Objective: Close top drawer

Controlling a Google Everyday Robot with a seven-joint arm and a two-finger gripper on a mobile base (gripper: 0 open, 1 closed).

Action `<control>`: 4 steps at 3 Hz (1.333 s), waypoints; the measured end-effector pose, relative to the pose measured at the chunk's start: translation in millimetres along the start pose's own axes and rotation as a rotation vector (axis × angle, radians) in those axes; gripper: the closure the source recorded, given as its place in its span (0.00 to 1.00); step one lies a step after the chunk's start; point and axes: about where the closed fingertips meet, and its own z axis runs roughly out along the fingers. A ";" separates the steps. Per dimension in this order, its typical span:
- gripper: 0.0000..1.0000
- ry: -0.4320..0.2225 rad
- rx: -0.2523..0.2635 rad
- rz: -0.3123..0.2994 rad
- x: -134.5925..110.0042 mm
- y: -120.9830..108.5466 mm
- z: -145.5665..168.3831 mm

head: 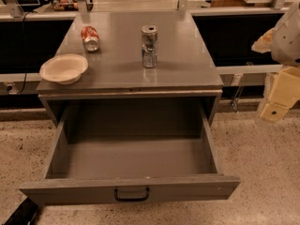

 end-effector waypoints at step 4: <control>0.48 -0.301 -0.036 -0.092 -40.9 126.2 120.8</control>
Offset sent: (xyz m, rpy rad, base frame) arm -0.0686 0.0661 -0.1221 0.1084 -0.0656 0.1620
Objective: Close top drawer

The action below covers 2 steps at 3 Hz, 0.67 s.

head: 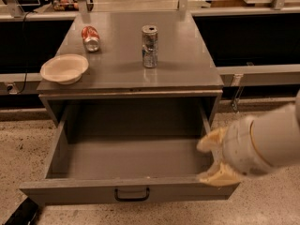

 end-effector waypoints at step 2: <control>0.96 -0.067 -0.199 0.144 91.7 95.9 101.6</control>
Offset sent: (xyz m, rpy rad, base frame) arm -0.1052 -0.0447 -0.2182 0.1876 0.3167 -0.0250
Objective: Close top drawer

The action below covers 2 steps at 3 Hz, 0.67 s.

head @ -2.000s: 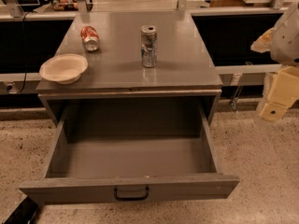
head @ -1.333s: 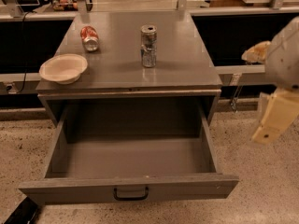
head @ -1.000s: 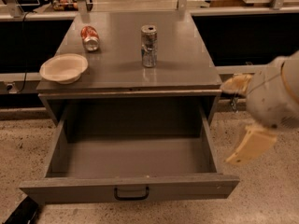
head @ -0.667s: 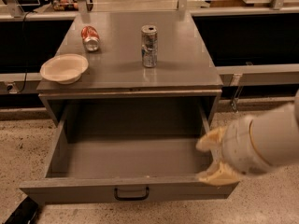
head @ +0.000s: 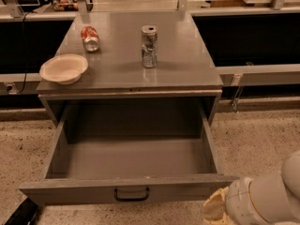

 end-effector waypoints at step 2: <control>1.00 -0.021 -0.016 -0.013 14.6 14.4 9.8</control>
Offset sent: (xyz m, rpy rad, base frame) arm -0.0129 -0.0020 -0.0117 0.0240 0.0073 0.0025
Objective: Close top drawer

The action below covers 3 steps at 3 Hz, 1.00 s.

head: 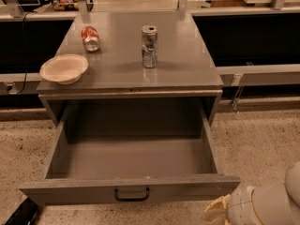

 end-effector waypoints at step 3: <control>1.00 -0.193 0.121 -0.175 -68.1 -33.1 76.8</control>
Offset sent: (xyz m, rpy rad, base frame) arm 0.0588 0.1121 -0.0333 0.2162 -0.2953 0.0944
